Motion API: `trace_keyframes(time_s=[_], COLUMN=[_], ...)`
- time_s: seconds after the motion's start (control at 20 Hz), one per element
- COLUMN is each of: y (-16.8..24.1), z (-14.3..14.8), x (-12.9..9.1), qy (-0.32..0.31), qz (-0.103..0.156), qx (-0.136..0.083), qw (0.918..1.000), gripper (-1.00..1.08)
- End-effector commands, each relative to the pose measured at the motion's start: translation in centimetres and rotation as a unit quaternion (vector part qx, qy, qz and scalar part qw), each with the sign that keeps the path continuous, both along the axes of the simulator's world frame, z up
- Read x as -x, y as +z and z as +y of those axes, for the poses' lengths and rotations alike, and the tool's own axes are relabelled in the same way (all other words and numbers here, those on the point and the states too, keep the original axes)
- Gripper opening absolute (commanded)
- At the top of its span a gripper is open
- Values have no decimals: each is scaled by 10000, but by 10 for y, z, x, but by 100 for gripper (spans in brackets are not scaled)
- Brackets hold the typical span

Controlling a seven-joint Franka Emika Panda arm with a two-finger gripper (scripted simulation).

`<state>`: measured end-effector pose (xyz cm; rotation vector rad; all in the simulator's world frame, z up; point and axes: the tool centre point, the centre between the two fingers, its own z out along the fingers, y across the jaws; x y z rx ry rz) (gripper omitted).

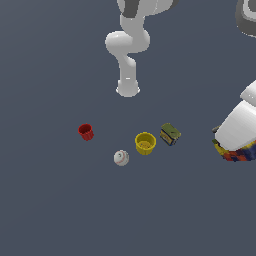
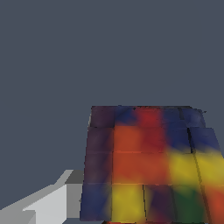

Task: Pick up a designated object from a clutter of objects.

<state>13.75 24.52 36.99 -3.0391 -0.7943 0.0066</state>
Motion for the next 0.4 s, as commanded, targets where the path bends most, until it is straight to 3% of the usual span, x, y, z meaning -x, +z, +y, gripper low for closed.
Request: trace_keyframes(time_s=[0.0, 0.35], y=[6, 9], z=[1, 2], x=[-2, -4], qy=[0, 0], qz=[-21, -21], qx=[-3, -3], qw=[10000, 10000], gripper=[-100, -100])
